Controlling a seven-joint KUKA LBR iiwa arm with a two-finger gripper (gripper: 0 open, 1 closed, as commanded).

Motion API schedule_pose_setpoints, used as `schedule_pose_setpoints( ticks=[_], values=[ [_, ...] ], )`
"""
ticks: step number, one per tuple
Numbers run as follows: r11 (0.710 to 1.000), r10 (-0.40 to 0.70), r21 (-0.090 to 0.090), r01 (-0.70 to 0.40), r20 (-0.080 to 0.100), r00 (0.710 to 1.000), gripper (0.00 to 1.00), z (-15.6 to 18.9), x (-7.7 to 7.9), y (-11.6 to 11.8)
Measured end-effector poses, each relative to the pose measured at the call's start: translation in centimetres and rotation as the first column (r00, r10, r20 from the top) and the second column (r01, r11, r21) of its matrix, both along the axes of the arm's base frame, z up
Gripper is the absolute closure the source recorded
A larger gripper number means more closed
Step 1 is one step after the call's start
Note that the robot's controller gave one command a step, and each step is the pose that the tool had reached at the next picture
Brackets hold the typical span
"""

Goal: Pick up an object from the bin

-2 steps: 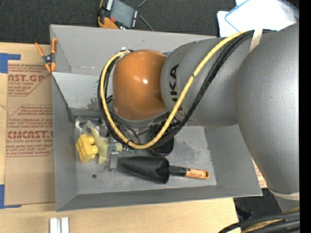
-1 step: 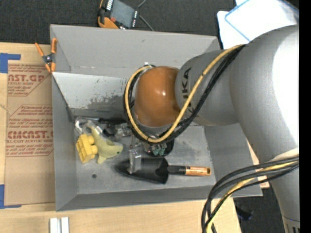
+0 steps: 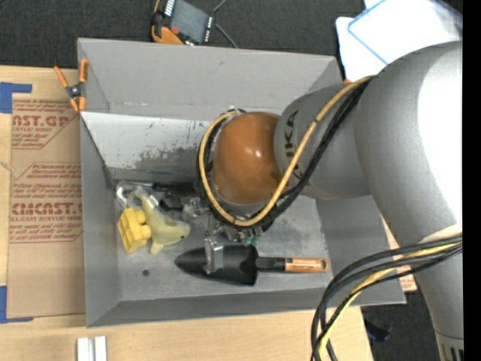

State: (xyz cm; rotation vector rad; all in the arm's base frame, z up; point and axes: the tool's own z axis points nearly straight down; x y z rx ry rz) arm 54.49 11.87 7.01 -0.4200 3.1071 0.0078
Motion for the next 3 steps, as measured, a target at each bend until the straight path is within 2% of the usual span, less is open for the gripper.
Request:
schedule_pose_setpoints(
  ticks=[1, 2, 3],
  values=[
    [0.953, -0.303, -0.004, 0.303, -0.006, 0.953, 0.0, 3.0, -4.8, -2.6],
    [0.999, 0.049, 0.002, -0.049, 0.011, 0.999, 0.0, 0.1, -5.1, -2.8],
    [0.932, -0.363, -0.001, 0.363, -0.004, 0.932, 1.0, 0.0, -5.8, -2.4]
  ],
)
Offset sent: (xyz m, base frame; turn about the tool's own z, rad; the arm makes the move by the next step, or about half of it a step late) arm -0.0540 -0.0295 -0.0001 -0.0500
